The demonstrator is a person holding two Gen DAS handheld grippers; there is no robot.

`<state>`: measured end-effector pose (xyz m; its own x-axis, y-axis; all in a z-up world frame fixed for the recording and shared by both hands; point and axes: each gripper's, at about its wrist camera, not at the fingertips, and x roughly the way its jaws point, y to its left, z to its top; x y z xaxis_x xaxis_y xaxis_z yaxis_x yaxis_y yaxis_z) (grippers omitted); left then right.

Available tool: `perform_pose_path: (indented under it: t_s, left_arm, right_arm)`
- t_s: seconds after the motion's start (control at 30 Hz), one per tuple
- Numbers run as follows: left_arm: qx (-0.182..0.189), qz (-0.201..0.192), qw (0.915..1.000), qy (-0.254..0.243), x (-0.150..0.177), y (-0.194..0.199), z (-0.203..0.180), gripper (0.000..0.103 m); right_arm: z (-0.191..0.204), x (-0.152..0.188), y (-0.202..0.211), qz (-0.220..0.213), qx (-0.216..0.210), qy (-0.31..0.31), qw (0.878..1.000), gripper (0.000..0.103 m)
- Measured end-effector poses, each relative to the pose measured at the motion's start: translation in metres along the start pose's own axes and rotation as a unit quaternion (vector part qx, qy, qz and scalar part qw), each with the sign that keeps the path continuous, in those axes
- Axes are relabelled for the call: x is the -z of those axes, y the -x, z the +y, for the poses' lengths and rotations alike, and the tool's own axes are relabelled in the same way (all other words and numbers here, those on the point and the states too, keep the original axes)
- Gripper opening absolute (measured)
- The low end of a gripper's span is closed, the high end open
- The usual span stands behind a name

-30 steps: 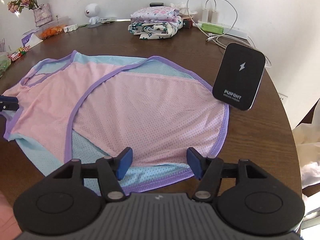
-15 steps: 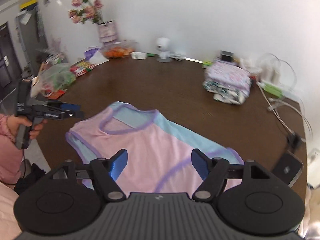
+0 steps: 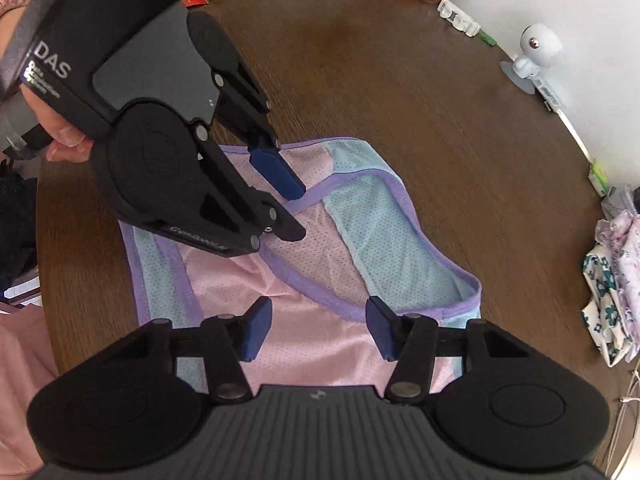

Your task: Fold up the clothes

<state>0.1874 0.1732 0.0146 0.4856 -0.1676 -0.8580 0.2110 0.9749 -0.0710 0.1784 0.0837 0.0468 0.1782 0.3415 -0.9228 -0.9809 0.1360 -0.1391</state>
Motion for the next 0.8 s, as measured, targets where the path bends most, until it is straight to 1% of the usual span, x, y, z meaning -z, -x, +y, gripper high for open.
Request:
perform_pose_path:
  t_s: [0.13,0.17,0.2,0.23,0.27,0.3,0.4,0.43,0.5,0.53,0.6,0.63,0.67,0.73,0.77,0.8]
  left_arm:
    - [0.006,-0.006,0.9998,0.017,0.003,0.0,0.008,0.012]
    - [0.007,-0.009,0.9997,0.022,0.004,0.0,0.01,0.01]
    - [0.008,-0.012,0.9996,0.026,0.005,0.001,0.011,0.007]
    - [0.007,-0.015,0.9995,0.028,0.005,0.001,0.011,0.005]
    - [0.006,-0.018,0.9994,0.031,0.004,0.0,0.011,0.004]
    - [0.004,-0.02,0.9992,0.034,0.005,0.0,0.012,0.003]
    - [-0.001,-0.035,0.9984,0.045,0.006,0.003,0.013,0.002]
    - [-0.001,-0.039,0.9981,0.049,0.005,0.004,0.014,0.002]
    - [-0.001,-0.043,0.9978,0.051,0.004,0.005,0.015,0.001]
    - [0.003,-0.043,0.9976,0.054,0.003,0.006,0.015,0.002]
    - [0.021,-0.037,0.9971,0.063,0.001,0.008,0.017,0.005]
    - [0.025,-0.034,0.997,0.065,0.001,0.009,0.017,0.012]
    - [0.021,-0.03,0.9973,0.064,0.001,0.01,0.015,0.024]
    - [0.013,-0.024,0.9978,0.06,0.0,0.013,0.012,0.037]
    - [0.01,-0.018,0.9982,0.056,0.0,0.014,0.009,0.037]
    - [0.008,-0.011,0.9984,0.055,0.0,0.013,0.008,0.037]
  right_arm:
    - [-0.01,0.004,-0.019,-0.007,-0.029,-0.006,1.0,0.052]
    - [-0.013,0.004,-0.022,-0.011,-0.037,-0.01,0.999,0.051]
    - [-0.015,0.005,-0.024,-0.014,-0.045,-0.014,0.999,0.047]
    - [-0.017,0.006,-0.024,-0.014,-0.049,-0.017,0.999,0.046]
    - [-0.02,0.007,-0.026,-0.012,-0.054,-0.02,0.998,0.042]
    - [-0.022,0.008,-0.029,-0.009,-0.059,-0.024,0.998,0.036]
    - [-0.029,0.013,-0.029,-0.019,-0.072,-0.038,0.996,0.032]
    - [-0.031,0.015,-0.029,-0.024,-0.077,-0.043,0.996,0.029]
    - [-0.036,0.018,-0.027,-0.03,-0.08,-0.053,0.995,0.007]
    - [-0.037,0.019,-0.026,-0.03,-0.08,-0.055,0.995,0.005]
    - [-0.037,0.022,-0.024,-0.033,-0.078,-0.054,0.995,0.004]
    - [-0.038,0.023,-0.023,-0.034,-0.078,-0.053,0.995,0.004]
    - [-0.038,0.023,-0.023,-0.036,-0.078,-0.052,0.995,0.004]
    - [-0.039,0.023,-0.02,-0.046,-0.078,-0.051,0.995,0.004]
    - [-0.039,0.022,-0.02,-0.051,-0.077,-0.05,0.994,0.007]
    - [-0.038,0.021,-0.019,-0.052,-0.078,-0.047,0.994,0.014]
